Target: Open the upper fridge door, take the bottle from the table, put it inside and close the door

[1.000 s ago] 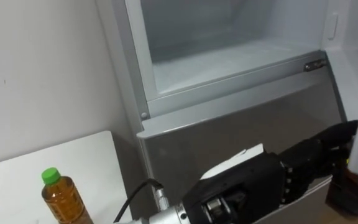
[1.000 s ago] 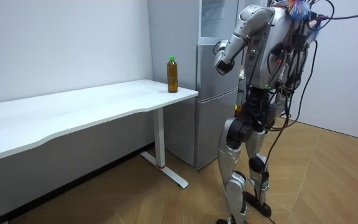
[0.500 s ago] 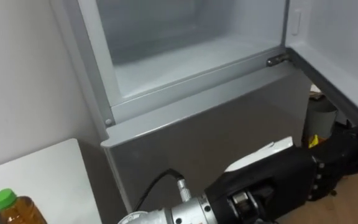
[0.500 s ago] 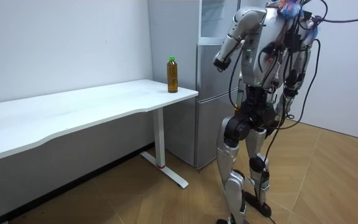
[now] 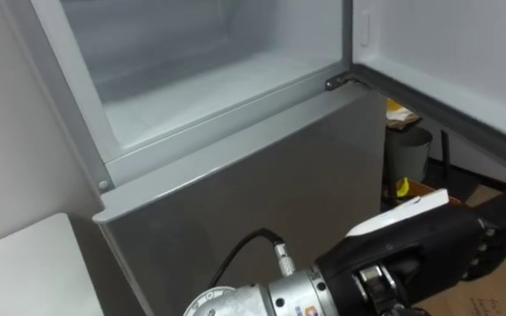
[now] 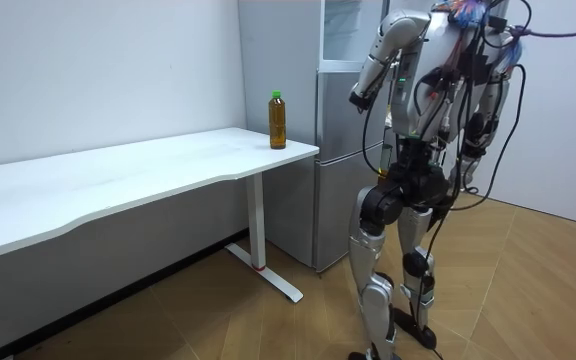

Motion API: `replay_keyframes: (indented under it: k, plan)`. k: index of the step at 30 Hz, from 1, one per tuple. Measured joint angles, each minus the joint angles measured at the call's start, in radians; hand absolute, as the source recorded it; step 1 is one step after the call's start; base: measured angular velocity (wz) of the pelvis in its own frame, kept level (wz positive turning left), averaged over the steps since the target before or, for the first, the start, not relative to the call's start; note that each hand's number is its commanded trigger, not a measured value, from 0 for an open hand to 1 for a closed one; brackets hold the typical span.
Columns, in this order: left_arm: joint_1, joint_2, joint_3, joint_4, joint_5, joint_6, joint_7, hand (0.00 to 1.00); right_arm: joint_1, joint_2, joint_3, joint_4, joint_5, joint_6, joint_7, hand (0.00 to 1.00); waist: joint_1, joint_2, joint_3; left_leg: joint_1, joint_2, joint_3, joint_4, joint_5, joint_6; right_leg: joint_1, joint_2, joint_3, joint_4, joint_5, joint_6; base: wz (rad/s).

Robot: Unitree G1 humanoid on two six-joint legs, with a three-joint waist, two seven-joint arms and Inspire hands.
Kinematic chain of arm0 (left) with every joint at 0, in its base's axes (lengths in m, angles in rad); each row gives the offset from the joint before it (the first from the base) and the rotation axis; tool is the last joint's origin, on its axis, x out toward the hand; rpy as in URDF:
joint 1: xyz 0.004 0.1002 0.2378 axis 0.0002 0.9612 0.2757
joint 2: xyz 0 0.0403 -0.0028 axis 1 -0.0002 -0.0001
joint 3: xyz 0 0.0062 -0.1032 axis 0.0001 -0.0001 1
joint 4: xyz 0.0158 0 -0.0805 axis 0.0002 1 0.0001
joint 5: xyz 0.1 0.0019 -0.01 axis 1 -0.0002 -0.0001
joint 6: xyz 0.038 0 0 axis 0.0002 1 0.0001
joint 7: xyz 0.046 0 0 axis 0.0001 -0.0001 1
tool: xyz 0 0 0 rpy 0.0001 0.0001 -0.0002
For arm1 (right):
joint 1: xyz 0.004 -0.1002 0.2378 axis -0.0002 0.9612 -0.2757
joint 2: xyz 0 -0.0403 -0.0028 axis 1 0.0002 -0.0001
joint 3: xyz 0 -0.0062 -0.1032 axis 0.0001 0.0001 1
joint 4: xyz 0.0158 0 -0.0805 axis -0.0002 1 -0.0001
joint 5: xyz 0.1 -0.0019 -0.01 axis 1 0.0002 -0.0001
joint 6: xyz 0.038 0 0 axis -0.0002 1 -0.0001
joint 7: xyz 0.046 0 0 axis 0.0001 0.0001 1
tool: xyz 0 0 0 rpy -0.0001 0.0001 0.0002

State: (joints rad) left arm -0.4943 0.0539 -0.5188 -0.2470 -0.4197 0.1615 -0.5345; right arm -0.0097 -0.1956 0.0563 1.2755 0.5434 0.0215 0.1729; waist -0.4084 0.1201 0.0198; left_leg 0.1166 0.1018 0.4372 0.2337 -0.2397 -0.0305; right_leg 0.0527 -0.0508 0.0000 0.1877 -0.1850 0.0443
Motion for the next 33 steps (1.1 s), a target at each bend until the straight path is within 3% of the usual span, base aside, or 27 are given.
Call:
replay_keyframes:
  k: [5, 9, 13, 16, 21, 26, 33]
  plan:
    - [0.000, 0.009, 0.004, 0.000, -0.003, 0.000, 0.003, 0.00, -0.002, 0.000, -0.001, 0.007, 0.006, 0.000, 0.002, 0.00, 0.006, -0.003, 0.0019, -0.002, -0.001, -0.008, -0.003, 0.000, 0.000, 0.002, -0.002, -0.011, -0.001, 0.000, 0.000, 0.06]
    - [0.000, 0.015, 0.008, -0.006, -0.005, -0.007, 0.004, 0.00, -0.003, 0.002, -0.001, 0.010, 0.007, -0.006, 0.000, 0.00, 0.009, -0.005, 0.0035, -0.019, -0.006, -0.044, -0.013, 0.004, -0.007, 0.003, -0.007, -0.047, -0.002, 0.000, 0.001, 0.27]
    - [0.000, 0.038, 0.059, -0.024, 0.001, -0.009, 0.011, 0.00, 0.003, 0.001, -0.004, 0.015, 0.000, -0.006, -0.001, 0.00, 0.052, -0.023, 0.0131, -0.021, -0.012, -0.090, -0.022, 0.008, -0.012, 0.016, -0.012, -0.088, -0.005, 0.000, 0.001, 0.26]
    - [0.002, 0.049, 0.095, -0.061, 0.052, -0.009, 0.027, 0.00, 0.012, 0.001, -0.002, 0.017, -0.001, -0.007, 0.000, 0.00, 0.100, -0.035, 0.0098, -0.042, -0.015, -0.119, -0.014, 0.009, -0.013, 0.017, -0.016, -0.118, -0.008, -0.001, 0.003, 0.36]
    - [0.029, 0.072, 0.141, -0.142, 0.125, -0.017, 0.051, 0.00, 0.042, 0.000, 0.000, 0.016, -0.004, -0.008, -0.005, 0.00, 0.173, -0.053, -0.0026, -0.049, -0.021, -0.175, -0.012, 0.016, -0.013, 0.047, -0.020, -0.175, -0.018, -0.001, 0.003, 0.32]
    - [0.186, 0.086, 0.215, -0.231, 0.210, -0.024, 0.091, 0.00, 0.062, 0.006, 0.000, 0.016, -0.046, -0.031, -0.010, 0.00, 0.228, -0.065, -0.0086, -0.044, -0.024, -0.226, -0.011, 0.017, -0.014, 0.077, -0.021, -0.237, -0.020, -0.001, 0.003, 0.28]
    - [0.203, 0.103, 0.307, -0.314, 0.235, -0.070, 0.162, 0.00, 0.068, 0.028, 0.021, 0.019, -0.086, -0.046, -0.010, 0.00, 0.302, -0.080, -0.0165, -0.050, -0.027, -0.260, -0.009, 0.024, -0.015, 0.087, -0.023, -0.276, -0.020, -0.001, 0.003, 0.14]
